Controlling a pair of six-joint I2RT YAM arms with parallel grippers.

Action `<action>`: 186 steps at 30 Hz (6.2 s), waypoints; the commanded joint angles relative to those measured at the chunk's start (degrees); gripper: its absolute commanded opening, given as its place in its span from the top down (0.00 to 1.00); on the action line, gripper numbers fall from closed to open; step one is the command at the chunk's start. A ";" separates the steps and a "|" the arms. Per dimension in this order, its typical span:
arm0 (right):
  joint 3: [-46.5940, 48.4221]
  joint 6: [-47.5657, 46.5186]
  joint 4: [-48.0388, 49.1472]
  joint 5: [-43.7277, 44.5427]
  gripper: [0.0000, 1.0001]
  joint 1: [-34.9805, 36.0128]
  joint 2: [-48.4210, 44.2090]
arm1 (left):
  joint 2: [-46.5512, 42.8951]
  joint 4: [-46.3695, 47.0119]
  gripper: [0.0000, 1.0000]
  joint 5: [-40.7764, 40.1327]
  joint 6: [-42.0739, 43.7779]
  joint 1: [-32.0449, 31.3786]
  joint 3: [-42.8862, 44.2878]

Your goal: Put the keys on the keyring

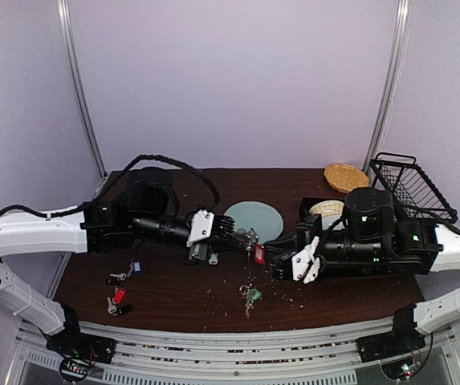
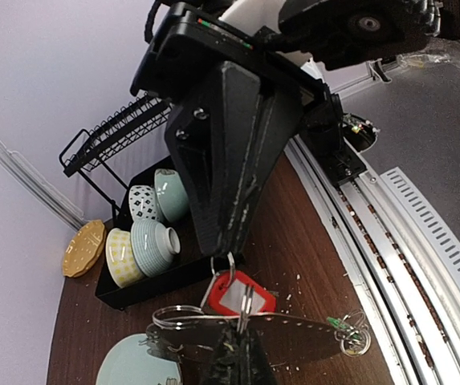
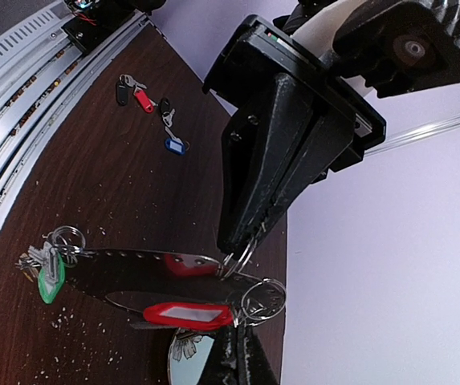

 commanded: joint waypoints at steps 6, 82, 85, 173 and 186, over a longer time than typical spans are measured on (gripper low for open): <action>-0.82 0.47 3.55 -1.92 1.00 0.23 -0.34 | 0.75 3.98 1.00 2.91 -3.70 0.38 2.64; 6.97 6.26 -7.17 -4.07 1.00 3.73 3.24 | 8.35 -24.72 1.00 17.26 7.72 4.33 17.61; 6.12 5.76 -6.74 -2.03 1.00 3.85 2.81 | 7.84 -24.67 1.00 17.37 7.96 4.33 17.39; 0.56 3.43 0.63 -0.69 1.00 4.24 -1.03 | 7.94 -19.69 1.00 19.22 2.28 4.33 16.19; 1.09 8.12 1.65 2.72 1.00 3.07 -0.15 | 1.79 -7.77 1.00 4.54 0.36 3.49 8.78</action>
